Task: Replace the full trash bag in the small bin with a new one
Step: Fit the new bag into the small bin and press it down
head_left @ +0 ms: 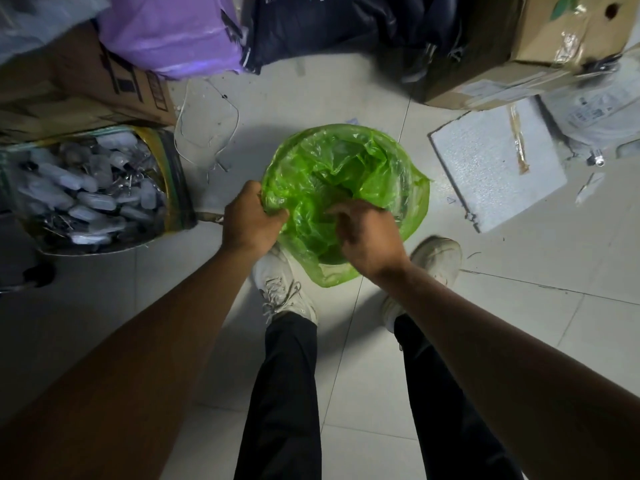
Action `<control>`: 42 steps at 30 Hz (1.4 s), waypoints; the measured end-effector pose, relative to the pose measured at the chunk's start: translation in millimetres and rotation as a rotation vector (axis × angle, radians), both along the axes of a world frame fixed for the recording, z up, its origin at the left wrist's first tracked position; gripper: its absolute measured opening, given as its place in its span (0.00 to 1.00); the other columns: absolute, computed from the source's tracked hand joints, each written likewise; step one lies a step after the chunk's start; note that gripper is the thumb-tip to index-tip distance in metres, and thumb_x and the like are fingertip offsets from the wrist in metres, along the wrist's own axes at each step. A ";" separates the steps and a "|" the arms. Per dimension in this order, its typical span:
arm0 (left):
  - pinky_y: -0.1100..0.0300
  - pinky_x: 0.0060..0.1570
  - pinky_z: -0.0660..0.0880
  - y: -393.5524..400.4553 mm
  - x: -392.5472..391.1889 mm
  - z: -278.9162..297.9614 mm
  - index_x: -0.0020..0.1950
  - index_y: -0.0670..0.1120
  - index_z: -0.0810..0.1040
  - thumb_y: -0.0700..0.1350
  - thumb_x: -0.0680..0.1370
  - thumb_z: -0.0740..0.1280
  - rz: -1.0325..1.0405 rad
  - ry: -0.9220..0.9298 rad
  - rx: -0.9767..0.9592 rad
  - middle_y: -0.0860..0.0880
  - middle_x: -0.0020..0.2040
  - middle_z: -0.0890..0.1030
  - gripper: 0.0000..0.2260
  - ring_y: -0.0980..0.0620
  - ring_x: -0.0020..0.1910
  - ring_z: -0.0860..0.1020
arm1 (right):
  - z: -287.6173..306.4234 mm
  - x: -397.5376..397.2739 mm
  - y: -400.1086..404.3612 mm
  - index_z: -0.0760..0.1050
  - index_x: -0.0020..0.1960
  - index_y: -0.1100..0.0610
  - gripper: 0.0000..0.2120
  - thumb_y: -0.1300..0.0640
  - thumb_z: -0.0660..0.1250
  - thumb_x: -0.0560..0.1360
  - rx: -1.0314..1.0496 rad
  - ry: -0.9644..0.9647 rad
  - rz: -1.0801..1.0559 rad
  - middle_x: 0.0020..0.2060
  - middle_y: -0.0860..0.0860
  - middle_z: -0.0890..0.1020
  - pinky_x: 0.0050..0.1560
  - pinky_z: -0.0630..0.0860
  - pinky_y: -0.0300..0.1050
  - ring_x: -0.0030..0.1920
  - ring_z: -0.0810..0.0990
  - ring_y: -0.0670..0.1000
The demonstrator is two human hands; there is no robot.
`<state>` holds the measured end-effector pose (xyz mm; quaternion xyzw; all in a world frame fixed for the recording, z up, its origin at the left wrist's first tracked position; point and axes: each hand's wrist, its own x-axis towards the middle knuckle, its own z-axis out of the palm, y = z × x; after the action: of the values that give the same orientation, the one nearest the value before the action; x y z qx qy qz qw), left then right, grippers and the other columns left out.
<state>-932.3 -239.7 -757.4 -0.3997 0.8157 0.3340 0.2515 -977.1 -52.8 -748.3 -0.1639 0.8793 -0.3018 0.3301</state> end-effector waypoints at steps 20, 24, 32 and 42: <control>0.48 0.43 0.79 -17.1 -3.2 -40.8 0.51 0.44 0.75 0.45 0.73 0.69 -0.095 0.226 0.134 0.45 0.43 0.82 0.10 0.45 0.40 0.80 | -111.6 -0.9 -54.7 0.70 0.66 0.55 0.20 0.45 0.57 0.81 0.366 -0.329 0.247 0.60 0.61 0.77 0.59 0.71 0.52 0.61 0.76 0.63; 0.51 0.44 0.78 -15.1 -6.3 -35.7 0.52 0.46 0.73 0.45 0.72 0.71 -0.081 0.235 0.060 0.46 0.45 0.81 0.12 0.46 0.42 0.79 | -93.9 6.9 -44.4 0.68 0.69 0.54 0.20 0.60 0.59 0.78 0.344 -0.041 0.333 0.66 0.60 0.72 0.65 0.72 0.56 0.65 0.72 0.64; 0.56 0.56 0.76 -14.7 -12.7 -40.8 0.69 0.49 0.67 0.37 0.73 0.69 -0.150 0.345 0.080 0.48 0.62 0.78 0.26 0.49 0.59 0.78 | -111.2 -21.9 -41.5 0.47 0.78 0.45 0.44 0.54 0.72 0.73 0.365 -0.155 0.343 0.76 0.58 0.50 0.75 0.49 0.61 0.75 0.45 0.64; 0.54 0.61 0.74 -19.0 -9.4 -57.1 0.74 0.46 0.65 0.36 0.73 0.64 -0.285 0.434 0.079 0.45 0.64 0.77 0.29 0.48 0.61 0.76 | -166.9 -24.5 -46.3 0.48 0.79 0.52 0.49 0.41 0.73 0.69 0.382 0.022 0.411 0.77 0.65 0.43 0.72 0.34 0.57 0.76 0.38 0.71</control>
<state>-941.7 -258.7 -814.5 -0.1896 0.8849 0.4048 0.1306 -1001.5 -99.1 -915.3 -0.2770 0.8721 -0.0552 0.3996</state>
